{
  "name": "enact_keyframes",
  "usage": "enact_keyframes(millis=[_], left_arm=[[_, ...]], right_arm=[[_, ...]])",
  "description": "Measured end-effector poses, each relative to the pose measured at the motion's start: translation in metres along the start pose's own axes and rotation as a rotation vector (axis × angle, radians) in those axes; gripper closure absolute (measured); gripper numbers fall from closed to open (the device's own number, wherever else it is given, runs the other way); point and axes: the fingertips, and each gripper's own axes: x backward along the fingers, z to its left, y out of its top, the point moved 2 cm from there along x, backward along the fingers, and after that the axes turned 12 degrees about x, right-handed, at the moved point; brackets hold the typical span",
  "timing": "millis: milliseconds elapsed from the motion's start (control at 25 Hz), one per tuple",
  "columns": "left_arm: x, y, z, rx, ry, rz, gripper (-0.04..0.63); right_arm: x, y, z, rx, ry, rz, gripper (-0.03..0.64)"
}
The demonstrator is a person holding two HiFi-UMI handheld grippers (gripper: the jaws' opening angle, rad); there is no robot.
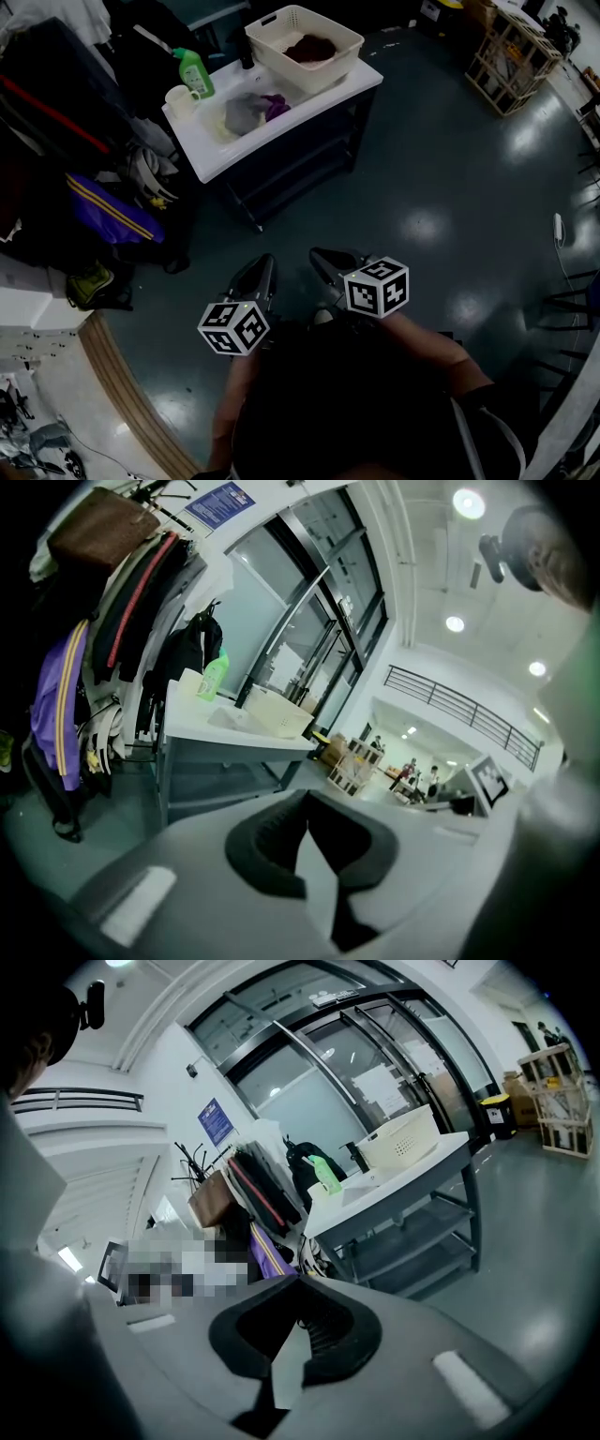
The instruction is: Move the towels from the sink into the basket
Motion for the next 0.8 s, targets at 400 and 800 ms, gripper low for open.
enact_keyframes(millis=[400,800], left_arm=[[-0.011,-0.008,-0.002,-0.003,0.031,0.032,0.589],[-0.040,0.011,-0.001,-0.011,-0.046,0.031,0.589]], right_arm=[[0.002,-0.002,-0.018,-0.023,0.006,-0.002,0.618],[-0.001,0.015,-0.036,-0.008,-0.056,-0.042,0.618]])
